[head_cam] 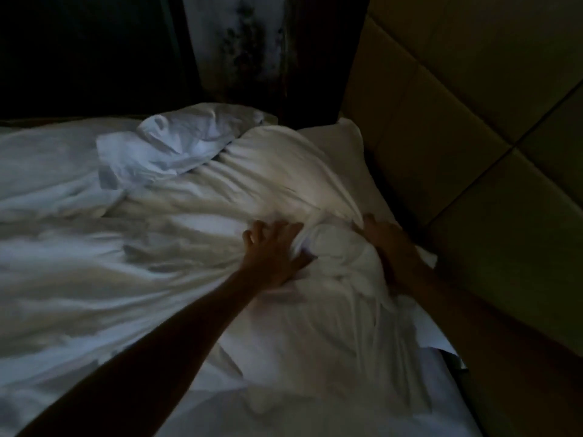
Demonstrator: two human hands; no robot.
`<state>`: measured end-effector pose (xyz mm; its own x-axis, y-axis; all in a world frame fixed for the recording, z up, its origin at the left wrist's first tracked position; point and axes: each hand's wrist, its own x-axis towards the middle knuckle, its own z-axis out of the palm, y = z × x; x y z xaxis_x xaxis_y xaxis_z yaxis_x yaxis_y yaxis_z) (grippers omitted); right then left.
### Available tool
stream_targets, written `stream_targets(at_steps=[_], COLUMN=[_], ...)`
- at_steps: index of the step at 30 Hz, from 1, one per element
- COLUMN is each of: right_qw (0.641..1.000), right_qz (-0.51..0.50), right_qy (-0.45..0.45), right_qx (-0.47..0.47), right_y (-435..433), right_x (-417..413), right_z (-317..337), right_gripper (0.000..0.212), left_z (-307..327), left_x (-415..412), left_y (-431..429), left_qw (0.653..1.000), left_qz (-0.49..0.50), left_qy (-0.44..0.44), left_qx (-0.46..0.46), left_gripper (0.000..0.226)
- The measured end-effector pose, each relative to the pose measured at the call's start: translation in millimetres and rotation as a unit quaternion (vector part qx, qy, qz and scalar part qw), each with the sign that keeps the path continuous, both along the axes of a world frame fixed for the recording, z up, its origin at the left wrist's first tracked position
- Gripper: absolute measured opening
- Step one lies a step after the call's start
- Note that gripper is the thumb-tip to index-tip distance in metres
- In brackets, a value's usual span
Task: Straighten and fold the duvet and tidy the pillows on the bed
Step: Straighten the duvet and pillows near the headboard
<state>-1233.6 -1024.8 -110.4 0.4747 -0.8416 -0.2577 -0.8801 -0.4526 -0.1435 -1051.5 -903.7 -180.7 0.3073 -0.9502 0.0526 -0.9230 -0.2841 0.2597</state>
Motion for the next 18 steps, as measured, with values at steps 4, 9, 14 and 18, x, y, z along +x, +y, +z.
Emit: stream_targets(at_steps=[4, 9, 14, 18], right_qw=[1.0, 0.988, 0.973, 0.96], right_qz=[-0.012, -0.012, 0.077, 0.184], right_qy=[-0.002, 0.044, 0.008, -0.05], right_qx=[-0.007, -0.15, -0.218, -0.206], right_y=[6, 8, 28, 39], right_x=[-1, 17, 52, 79], right_z=[-33, -23, 2, 3], right_gripper=[0.056, 0.051, 0.034, 0.033], left_z=[-39, -31, -18, -12], left_x=[-5, 4, 16, 43], left_y=[6, 7, 12, 16], left_qw=[0.996, 0.997, 0.995, 0.997], left_qz=[0.001, -0.011, -0.019, -0.049], left_qy=[-0.067, -0.065, -0.087, -0.051], left_qx=[-0.064, -0.045, -0.045, -0.021], left_gripper=[0.077, 0.081, 0.082, 0.09])
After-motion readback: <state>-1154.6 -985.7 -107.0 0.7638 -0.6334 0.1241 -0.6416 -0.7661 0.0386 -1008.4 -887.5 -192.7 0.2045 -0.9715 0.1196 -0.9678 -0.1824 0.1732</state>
